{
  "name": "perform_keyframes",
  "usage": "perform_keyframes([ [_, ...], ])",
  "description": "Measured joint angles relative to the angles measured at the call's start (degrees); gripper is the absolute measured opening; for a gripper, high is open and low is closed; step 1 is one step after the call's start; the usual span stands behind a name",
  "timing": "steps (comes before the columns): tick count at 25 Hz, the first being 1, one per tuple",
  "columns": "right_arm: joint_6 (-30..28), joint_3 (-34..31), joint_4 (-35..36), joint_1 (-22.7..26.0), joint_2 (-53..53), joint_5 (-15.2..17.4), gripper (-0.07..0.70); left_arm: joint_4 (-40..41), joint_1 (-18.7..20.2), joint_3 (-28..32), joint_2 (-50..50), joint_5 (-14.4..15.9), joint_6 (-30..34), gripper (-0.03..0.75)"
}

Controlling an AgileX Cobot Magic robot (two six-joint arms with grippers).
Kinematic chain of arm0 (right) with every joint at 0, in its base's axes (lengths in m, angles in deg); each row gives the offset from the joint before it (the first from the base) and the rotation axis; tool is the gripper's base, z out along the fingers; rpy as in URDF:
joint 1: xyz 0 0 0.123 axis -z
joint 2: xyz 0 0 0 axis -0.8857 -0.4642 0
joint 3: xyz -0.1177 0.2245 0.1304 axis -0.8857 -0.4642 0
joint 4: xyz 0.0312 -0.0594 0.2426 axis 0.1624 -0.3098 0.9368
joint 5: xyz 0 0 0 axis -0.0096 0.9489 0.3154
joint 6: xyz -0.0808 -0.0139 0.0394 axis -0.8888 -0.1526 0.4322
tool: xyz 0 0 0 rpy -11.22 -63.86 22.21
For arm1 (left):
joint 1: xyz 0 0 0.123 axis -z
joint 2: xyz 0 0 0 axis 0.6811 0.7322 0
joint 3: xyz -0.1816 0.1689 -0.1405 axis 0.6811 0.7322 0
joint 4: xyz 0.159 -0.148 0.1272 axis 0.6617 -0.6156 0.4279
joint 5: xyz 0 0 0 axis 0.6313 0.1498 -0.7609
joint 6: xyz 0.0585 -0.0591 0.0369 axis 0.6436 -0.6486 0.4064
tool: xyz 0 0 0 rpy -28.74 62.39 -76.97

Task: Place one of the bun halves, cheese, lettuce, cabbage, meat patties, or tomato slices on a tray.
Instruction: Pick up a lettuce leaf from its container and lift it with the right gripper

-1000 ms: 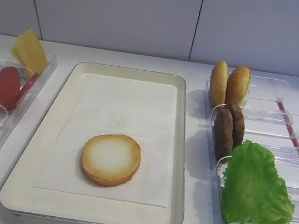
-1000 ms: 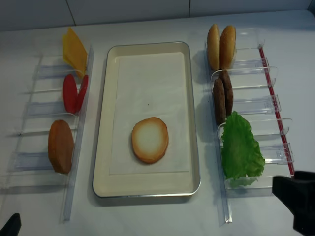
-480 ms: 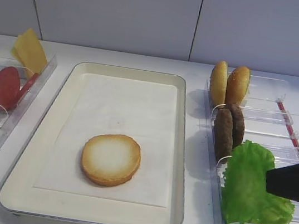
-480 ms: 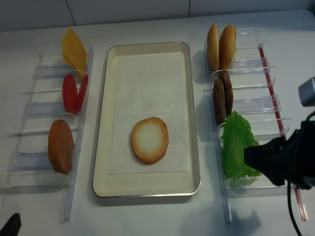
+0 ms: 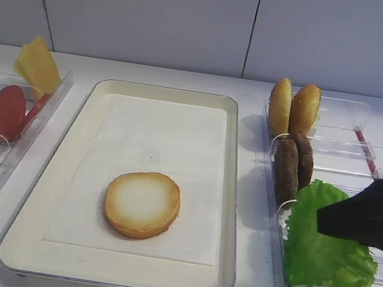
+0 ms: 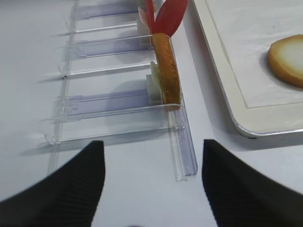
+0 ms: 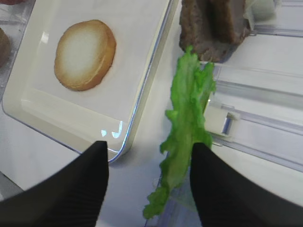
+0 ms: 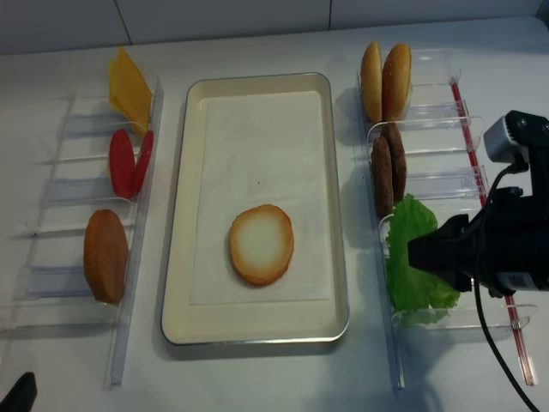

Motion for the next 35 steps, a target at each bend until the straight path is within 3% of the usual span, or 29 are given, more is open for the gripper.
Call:
perform_keyframes([
  [4,-1.07,0.00,0.31,0.00,-1.56,-0.87,0.380,0.00,0.00,0.00,0.00,0.00,0.00,0.405],
  [16,-1.57,1.12,0.35,0.00,-1.86,-2.12,0.076,0.00,0.00,0.00,0.00,0.00,0.00,0.405],
  [22,-1.61,1.48,0.35,0.00,-1.86,-3.13,0.059,0.00,0.00,0.00,0.00,0.00,0.00,0.405],
  [29,1.01,10.71,-0.88,0.00,-1.95,1.46,0.059,0.00,0.00,0.00,0.00,0.00,0.00,0.405],
  [35,4.35,17.00,-2.04,-0.28,-1.95,2.96,0.057,0.00,0.00,0.00,0.00,-0.09,0.00,0.405],
])
